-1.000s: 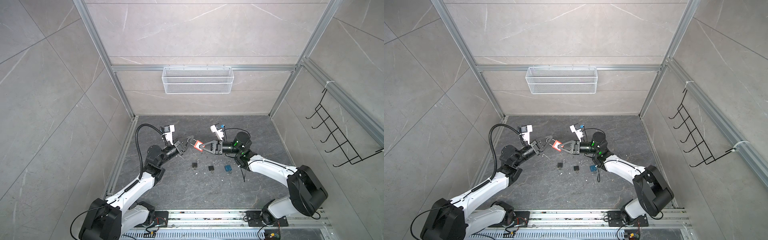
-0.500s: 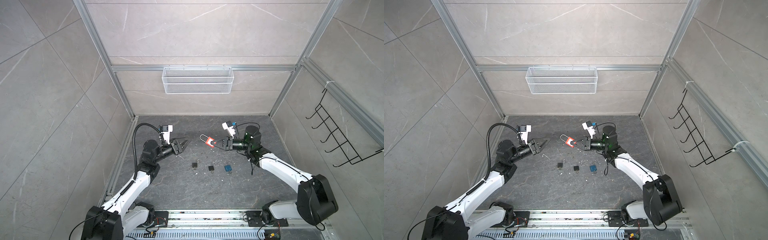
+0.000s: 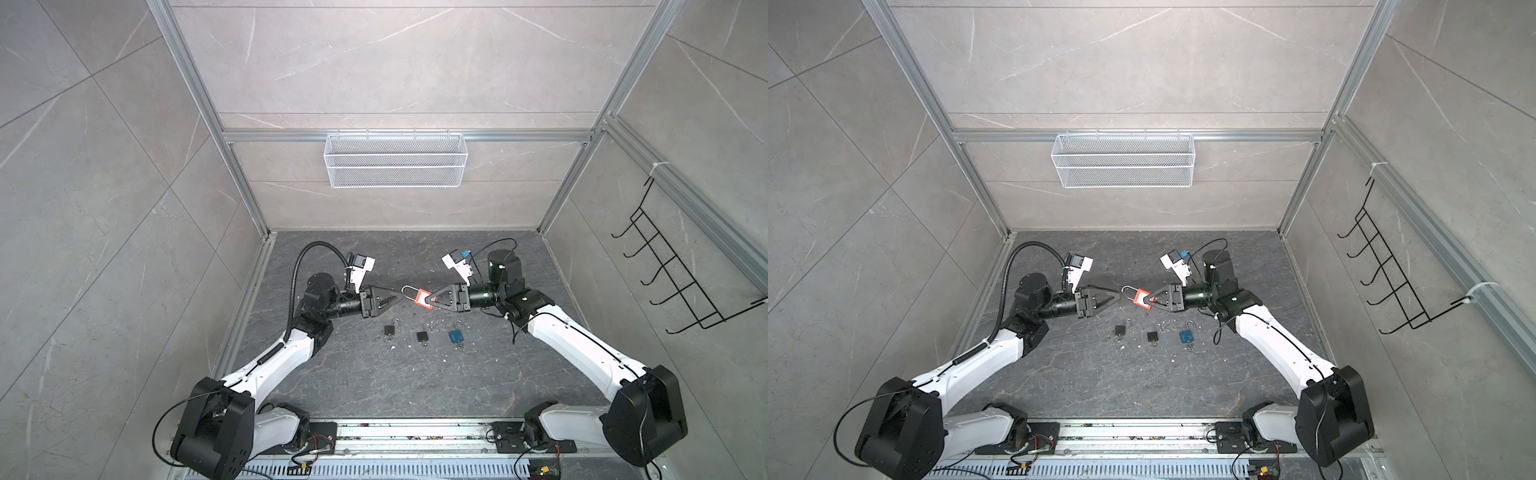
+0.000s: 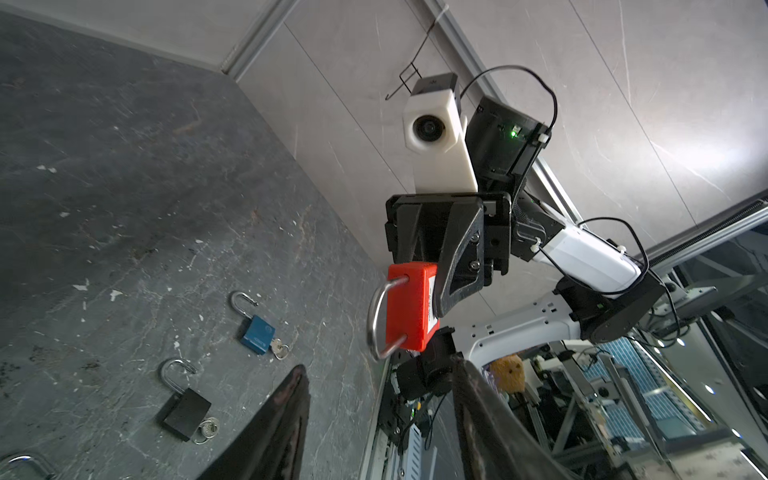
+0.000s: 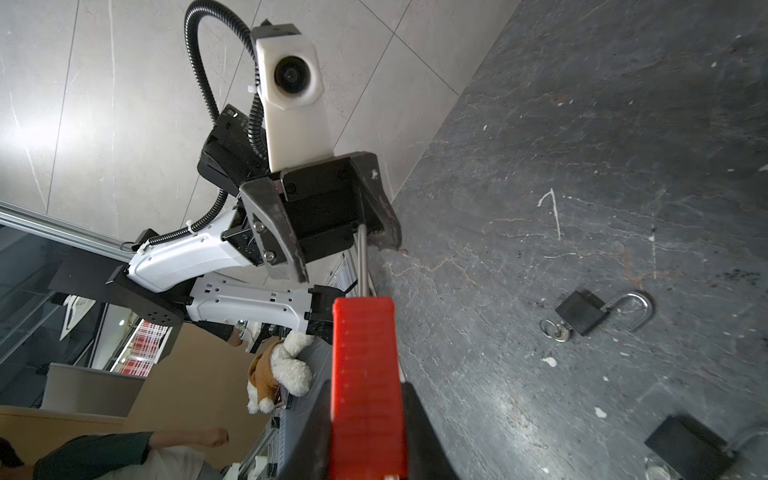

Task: Lock with the key

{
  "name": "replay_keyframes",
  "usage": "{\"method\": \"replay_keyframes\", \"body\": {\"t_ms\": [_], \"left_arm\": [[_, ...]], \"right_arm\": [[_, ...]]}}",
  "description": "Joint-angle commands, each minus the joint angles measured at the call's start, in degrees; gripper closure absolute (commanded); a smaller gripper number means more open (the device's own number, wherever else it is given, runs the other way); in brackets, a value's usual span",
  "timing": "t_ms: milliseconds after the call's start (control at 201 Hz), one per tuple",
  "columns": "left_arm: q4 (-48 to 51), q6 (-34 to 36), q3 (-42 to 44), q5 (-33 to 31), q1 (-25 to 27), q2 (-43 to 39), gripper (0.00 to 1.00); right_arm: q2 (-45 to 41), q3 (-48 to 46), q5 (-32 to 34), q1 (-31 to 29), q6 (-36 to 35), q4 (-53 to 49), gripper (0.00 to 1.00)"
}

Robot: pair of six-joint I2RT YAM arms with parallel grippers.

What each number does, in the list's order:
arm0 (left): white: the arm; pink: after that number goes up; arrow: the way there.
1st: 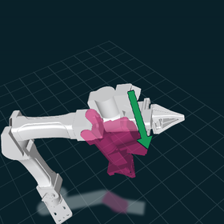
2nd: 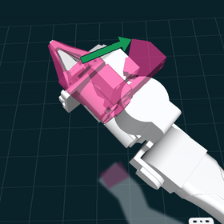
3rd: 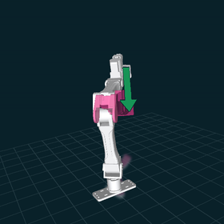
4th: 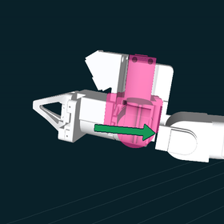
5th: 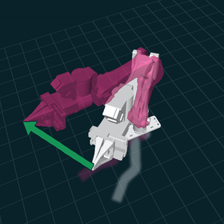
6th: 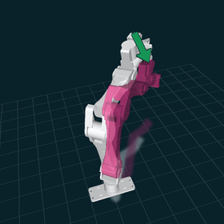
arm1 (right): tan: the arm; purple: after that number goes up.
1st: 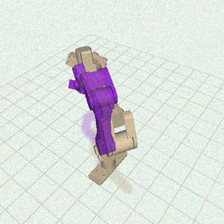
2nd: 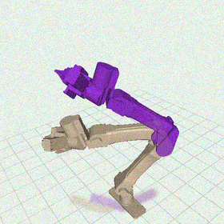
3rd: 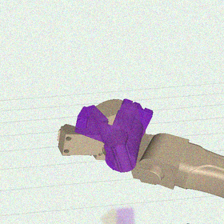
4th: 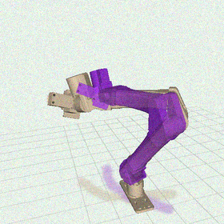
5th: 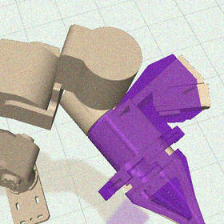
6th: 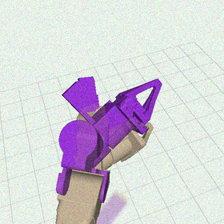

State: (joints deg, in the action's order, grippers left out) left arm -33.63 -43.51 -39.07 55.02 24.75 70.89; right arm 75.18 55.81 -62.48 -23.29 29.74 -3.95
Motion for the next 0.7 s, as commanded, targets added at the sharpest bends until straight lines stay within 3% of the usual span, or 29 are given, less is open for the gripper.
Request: {"method": "replay_keyframes", "body": {"t_ms": [0,503,697], "left_arm": [[-3.0,1.8,-3.3,2.7,1.3,0.8,0.44],[-3.1,1.8,-5.5,3.3,6.3,4.8,0.54],[-2.7,1.8,-5.0,3.2,6.4,4.1,0.71]], "right_arm": [[-0.7,0.8,-2.5,-1.4,-1.1,1.6,1.00],[0.1,-0.6,-0.5,-3.4,0.5,6.0,1.00],[0.7,-0.4,0.4,-3.4,0.9,6.7,1.00]]}}
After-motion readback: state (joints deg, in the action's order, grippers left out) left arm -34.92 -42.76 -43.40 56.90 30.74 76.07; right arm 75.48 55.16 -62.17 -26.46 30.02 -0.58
